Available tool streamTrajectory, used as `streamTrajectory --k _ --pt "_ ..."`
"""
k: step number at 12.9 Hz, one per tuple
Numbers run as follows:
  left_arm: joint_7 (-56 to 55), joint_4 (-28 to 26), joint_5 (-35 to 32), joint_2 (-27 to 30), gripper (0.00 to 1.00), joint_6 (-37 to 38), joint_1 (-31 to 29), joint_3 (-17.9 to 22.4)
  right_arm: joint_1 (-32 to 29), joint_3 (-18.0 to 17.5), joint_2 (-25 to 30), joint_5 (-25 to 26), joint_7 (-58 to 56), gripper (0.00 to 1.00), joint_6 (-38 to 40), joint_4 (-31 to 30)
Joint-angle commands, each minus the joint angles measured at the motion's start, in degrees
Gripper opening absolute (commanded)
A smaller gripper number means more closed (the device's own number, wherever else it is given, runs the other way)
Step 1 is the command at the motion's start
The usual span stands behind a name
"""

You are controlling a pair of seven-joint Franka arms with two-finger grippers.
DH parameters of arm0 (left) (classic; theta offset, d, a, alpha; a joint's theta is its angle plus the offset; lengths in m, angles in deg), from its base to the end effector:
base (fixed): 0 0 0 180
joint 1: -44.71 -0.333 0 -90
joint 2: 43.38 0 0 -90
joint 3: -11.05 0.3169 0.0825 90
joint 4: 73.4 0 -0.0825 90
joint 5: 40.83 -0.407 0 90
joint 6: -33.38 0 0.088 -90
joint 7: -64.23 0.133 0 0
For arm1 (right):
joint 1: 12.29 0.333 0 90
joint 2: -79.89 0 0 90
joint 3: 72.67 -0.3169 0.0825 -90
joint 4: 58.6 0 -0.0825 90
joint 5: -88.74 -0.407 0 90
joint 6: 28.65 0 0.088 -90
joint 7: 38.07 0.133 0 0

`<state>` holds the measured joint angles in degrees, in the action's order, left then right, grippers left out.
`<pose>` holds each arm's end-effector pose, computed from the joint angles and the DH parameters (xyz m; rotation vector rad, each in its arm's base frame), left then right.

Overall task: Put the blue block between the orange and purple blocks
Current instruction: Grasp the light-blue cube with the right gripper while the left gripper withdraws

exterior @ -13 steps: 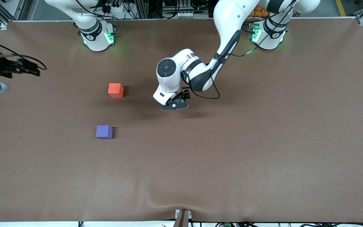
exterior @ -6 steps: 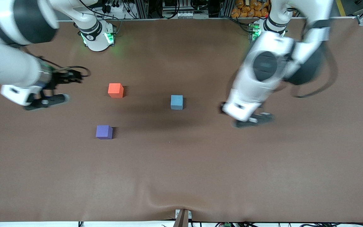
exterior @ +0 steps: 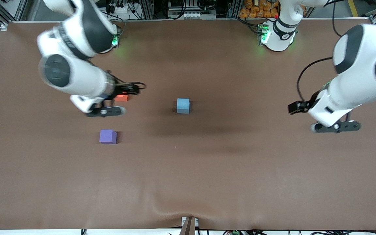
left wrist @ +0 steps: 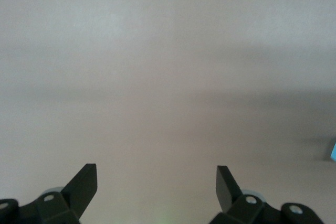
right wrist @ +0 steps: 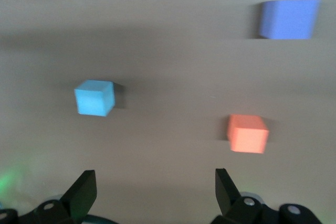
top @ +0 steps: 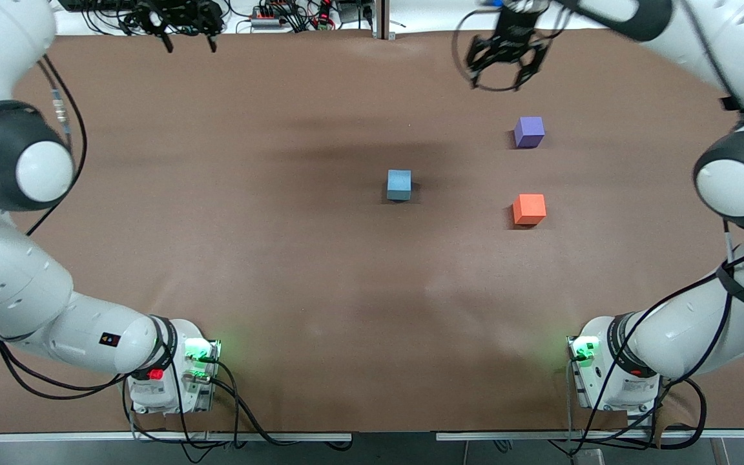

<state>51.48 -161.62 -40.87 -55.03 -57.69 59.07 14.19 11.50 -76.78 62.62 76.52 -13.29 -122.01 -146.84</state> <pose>0.6140 -0.1242 0.4935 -3.0895 -0.0407 0.2283 0.5602 0.3223 0.4370 -2.9949 -0.0273 0.4406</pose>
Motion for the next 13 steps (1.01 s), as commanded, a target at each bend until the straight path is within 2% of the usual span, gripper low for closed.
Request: streamTrajectory --k 1,3,4,6,8,10,13 --pt "3.23 -11.6 -7.12 9.86 1.0 -1.12 0.42 -1.38 6.51 0.68 -1.98 -0.7 3.34 1.0 -11.08 -4.89" --pt "10.77 -11.28 -8.65 10.32 1.0 -1.21 -2.11 -0.95 10.65 0.68 -2.41 -0.26 4.48 1.0 -22.86 -12.45" --pt "14.47 -10.93 -8.65 10.59 1.0 -1.21 -3.18 0.01 11.97 0.68 -3.03 -0.26 4.57 1.0 -25.88 -14.75" --pt "21.42 -7.95 -7.69 10.67 1.0 -0.78 -6.25 0.2 14.17 0.68 -6.35 -0.26 4.57 1.0 -30.28 -15.12" --pt "22.24 -5.39 -3.49 10.85 1.0 -0.25 -9.94 -1.81 16.9 0.77 -10.92 -0.08 4.83 1.0 -38.62 -15.3" --pt "21.54 -2.68 -1.89 10.94 1.0 2.11 -12.85 -5.06 18.57 0.86 -12.69 0.18 6.15 1.0 -41.28 -15.04" --pt "20.14 -0.99 -1.88 10.94 1.0 4.85 -13.03 -6.03 18.84 0.86 -14.01 1.76 7.46 1.0 -41.55 -14.95"
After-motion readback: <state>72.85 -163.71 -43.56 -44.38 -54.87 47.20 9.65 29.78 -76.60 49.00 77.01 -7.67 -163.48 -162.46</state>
